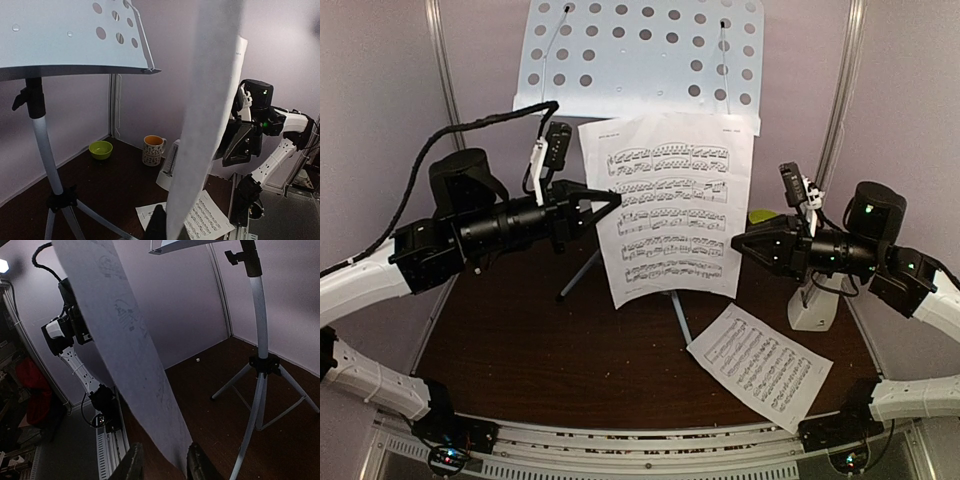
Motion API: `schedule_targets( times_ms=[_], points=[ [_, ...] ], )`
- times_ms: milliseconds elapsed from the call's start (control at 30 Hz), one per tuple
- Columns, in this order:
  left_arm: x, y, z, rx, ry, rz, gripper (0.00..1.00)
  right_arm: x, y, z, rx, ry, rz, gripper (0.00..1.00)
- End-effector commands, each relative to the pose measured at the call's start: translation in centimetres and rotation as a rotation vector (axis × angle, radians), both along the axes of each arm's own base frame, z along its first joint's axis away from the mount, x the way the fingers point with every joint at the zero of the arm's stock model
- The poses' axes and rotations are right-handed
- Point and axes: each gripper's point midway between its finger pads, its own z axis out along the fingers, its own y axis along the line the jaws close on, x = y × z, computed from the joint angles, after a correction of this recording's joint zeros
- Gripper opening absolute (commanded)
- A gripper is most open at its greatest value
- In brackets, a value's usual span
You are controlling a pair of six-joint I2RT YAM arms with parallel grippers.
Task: Set up the instrument practice props
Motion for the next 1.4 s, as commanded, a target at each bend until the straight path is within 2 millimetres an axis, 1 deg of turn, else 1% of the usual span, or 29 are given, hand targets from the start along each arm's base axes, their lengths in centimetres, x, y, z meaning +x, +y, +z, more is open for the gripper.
schedule_targets(
  times_ms=[0, 167, 267, 367, 433, 500, 567, 633, 667, 733, 767, 833, 867, 1000, 1033, 1100, 1200, 1300, 1367],
  points=[
    [-0.4, 0.0, 1.6, -0.01, -0.046, -0.025, 0.0, 0.3, 0.0, 1.3, 0.016, -0.018, -0.016, 0.35],
    [-1.9, -0.6, 2.0, -0.01, -0.079, -0.118, 0.0, 0.8, 0.5, 1.8, 0.026, -0.017, -0.02, 0.4],
    [-2.6, -0.6, 2.5, -0.019, -0.089, -0.154, 0.0, 1.0, 0.6, 2.2, 0.037, -0.023, -0.032, 0.41],
    [-2.7, -0.9, 2.5, -0.011, -0.086, -0.168, 0.0, 0.9, 0.8, 2.8, 0.054, -0.032, -0.026, 0.39],
    [-2.5, -1.0, 2.6, -0.007, -0.08, -0.161, 0.0, 0.7, 1.0, 3.2, 0.06, -0.036, -0.017, 0.35],
    [-2.2, -1.0, 2.9, -0.008, -0.074, -0.147, 0.0, 0.5, 1.1, 3.7, 0.069, -0.04, -0.015, 0.29],
    [-1.7, -0.9, 3.1, -0.006, -0.063, -0.118, 0.0, 0.3, 1.0, 4.4, 0.078, -0.045, -0.023, 0.19],
    [-1.1, -0.5, 3.6, -0.005, -0.063, -0.077, 0.0, 0.1, 0.8, 5.3, 0.094, -0.047, -0.036, 0.0],
    [-0.7, -0.2, 3.8, 0.004, -0.062, -0.043, 0.0, 0.1, 0.6, 5.8, 0.103, -0.044, -0.048, 0.0],
    [0.1, 0.9, 4.0, 0.029, -0.068, 0.034, 0.13, 0.1, -0.1, 7.3, 0.129, -0.04, -0.079, 0.0],
    [0.5, 1.7, 4.2, 0.034, -0.078, 0.08, 0.19, 0.2, -0.5, 8.2, 0.143, -0.037, -0.101, 0.0],
    [0.8, 3.7, 5.1, 0.027, -0.108, 0.161, 0.27, 0.3, -1.3, 9.9, 0.17, -0.035, -0.137, 0.0],
    [0.9, 4.8, 5.6, 0.025, -0.124, 0.2, 0.3, 0.2, -1.7, 11.1, 0.191, -0.037, -0.151, 0.0],
    [1.0, 8.8, 7.9, 0.034, -0.189, 0.339, 0.34, 0.5, -2.7, 15.2, 0.264, -0.035, -0.2, 0.0],
    [1.1, 9.6, 8.1, 0.051, -0.197, 0.372, 0.34, 0.7, -2.6, 16.0, 0.272, -0.032, -0.203, 0.0],
    [1.5, 10.8, 9.0, 0.068, -0.216, 0.432, 0.36, 0.9, -2.5, 18.2, 0.305, -0.038, -0.202, 0.0],
    [2.1, 12.3, 10.6, 0.084, -0.234, 0.511, 0.39, 2.3, -1.9, 20.9, 0.338, -0.032, -0.225, 0.0],
    [2.4, 13.2, 12.5, 0.085, -0.251, 0.559, 0.41, 3.5, -1.4, 24.2, 0.394, -0.021, -0.233, 0.0],
    [2.4, 13.7, 14.3, 0.071, -0.266, 0.579, 0.43, 4.6, -0.7, 26.0, 0.426, 0.007, -0.221, 0.0]
  ],
)
